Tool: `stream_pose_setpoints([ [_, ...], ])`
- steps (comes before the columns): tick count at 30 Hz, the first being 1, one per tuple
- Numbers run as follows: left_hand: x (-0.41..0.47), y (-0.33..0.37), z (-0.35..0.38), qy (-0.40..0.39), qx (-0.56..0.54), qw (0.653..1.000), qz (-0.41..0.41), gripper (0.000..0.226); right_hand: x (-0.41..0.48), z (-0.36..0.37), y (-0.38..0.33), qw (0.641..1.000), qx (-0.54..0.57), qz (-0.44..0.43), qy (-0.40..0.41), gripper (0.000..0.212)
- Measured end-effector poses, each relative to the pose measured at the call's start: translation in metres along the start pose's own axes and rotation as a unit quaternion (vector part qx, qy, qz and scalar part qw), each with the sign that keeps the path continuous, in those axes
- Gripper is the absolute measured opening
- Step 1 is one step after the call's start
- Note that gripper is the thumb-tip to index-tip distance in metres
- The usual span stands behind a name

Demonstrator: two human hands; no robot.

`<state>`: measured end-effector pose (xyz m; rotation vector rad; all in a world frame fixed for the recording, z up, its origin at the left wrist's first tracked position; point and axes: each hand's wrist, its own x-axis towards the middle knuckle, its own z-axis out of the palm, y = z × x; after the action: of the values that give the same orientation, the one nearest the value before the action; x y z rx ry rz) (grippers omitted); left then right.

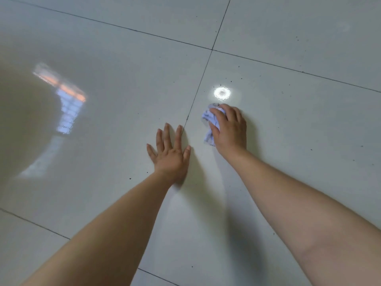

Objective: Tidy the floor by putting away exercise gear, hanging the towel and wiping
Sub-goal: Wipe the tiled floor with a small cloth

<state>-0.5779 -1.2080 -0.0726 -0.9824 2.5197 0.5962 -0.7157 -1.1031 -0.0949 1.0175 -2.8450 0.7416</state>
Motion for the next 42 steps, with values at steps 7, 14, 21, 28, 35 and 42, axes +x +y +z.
stream_pose_setpoints([
  [7,-0.005,-0.004,0.01,0.079,-0.014,0.997,0.016,0.058,0.007,0.003,-0.011,0.994,0.022,-0.102,-0.045,0.031],
  [14,-0.008,-0.007,0.021,0.137,0.015,0.99,0.026,0.057,0.028,0.008,0.005,0.999,0.031,-0.013,0.003,0.032],
  [21,-0.01,-0.009,0.012,0.109,0.0,0.993,0.039,0.056,0.029,0.018,-0.029,0.994,0.029,-0.097,-0.042,0.032],
  [28,-0.01,-0.016,-0.017,0.037,0.046,0.997,0.059,0.056,0.008,-0.004,0.013,0.999,0.024,-0.026,0.0,0.033],
  [35,-0.026,-0.003,-0.004,0.04,0.097,0.991,0.081,0.059,-0.061,-0.023,0.019,0.997,0.009,-0.077,-0.012,0.042],
  [42,-0.011,0.063,0.014,0.045,0.138,0.957,0.25,0.066,-0.105,-0.077,0.065,0.994,-0.027,0.099,0.026,0.043],
])
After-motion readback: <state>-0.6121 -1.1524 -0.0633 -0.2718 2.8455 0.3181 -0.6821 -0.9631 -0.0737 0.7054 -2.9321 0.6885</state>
